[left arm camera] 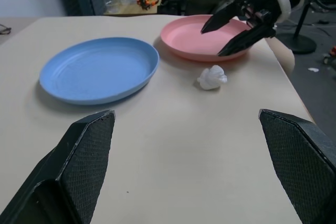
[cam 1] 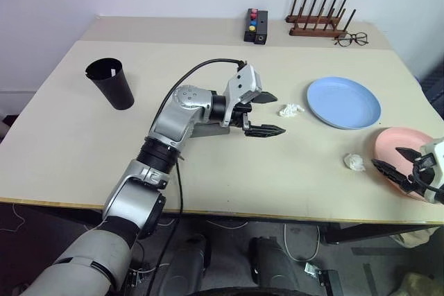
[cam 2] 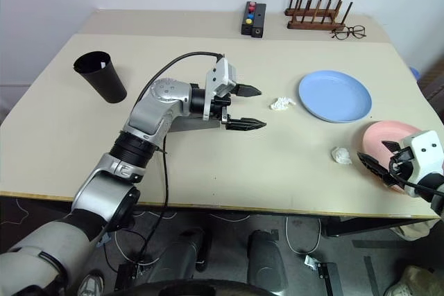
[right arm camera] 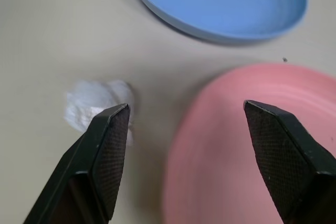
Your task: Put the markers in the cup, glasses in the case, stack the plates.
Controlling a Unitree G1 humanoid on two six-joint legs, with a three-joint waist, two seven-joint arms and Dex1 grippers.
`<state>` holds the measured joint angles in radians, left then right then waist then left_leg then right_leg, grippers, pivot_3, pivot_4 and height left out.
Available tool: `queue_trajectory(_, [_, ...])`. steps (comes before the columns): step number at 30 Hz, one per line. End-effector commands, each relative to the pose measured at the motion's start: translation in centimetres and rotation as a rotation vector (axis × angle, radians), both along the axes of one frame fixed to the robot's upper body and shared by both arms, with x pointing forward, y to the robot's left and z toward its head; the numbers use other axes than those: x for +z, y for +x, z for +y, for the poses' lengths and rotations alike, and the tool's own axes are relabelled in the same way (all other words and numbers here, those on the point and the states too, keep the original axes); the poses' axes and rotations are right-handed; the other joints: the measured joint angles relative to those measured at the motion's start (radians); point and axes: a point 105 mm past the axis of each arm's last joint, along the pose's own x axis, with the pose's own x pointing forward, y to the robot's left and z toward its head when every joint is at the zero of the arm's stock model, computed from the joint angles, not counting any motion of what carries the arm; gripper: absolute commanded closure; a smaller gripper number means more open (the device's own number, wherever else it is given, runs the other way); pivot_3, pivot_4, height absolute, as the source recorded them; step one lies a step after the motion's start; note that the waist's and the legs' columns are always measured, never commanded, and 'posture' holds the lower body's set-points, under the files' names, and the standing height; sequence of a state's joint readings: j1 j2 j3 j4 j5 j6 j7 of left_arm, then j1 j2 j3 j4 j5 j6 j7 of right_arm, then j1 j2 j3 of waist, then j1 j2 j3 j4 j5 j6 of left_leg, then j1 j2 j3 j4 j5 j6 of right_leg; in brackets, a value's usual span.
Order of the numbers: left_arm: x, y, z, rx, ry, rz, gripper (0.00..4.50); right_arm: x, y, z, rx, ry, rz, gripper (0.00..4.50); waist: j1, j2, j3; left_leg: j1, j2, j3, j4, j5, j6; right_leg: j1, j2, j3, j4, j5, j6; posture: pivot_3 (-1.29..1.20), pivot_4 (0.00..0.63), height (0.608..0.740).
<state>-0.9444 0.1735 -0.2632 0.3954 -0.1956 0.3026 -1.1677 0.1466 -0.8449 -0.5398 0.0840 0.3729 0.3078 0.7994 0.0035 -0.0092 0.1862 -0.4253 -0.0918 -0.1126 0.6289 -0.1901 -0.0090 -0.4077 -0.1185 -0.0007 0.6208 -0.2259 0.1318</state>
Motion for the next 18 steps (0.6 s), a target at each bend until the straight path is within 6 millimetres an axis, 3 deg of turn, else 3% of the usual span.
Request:
queue_trajectory(1, [0.8,-1.0,-0.4,-0.070,-0.008,-0.009,0.02,0.2,0.2,-0.4,0.004,-0.036,-0.013,0.97,0.003,0.000,0.000,0.000,0.000,0.000,0.000,0.000,0.000,0.000,0.000,0.000,0.000,0.000,0.000,0.00,0.150,0.740])
queue_trajectory(9, [-0.1,-1.3,-0.1,-0.109,0.052,-0.029,0.02,-1.5,0.2,-0.3,0.004,-0.033,0.009,0.97,0.008,0.000,0.000,0.000,0.000,0.000,0.000,0.000,0.000,0.000,0.000,0.000,0.000,0.000,0.000,0.00,0.150,0.740])
queue_trajectory(18, [-0.7,-1.8,0.0,-0.164,0.110,-0.041,0.02,-1.9,0.3,-0.2,0.000,-0.038,0.002,0.97,0.008,0.001,0.000,0.000,0.000,0.000,0.000,0.000,0.000,0.000,0.000,0.000,-0.001,0.000,0.000,0.00,0.150,0.740])
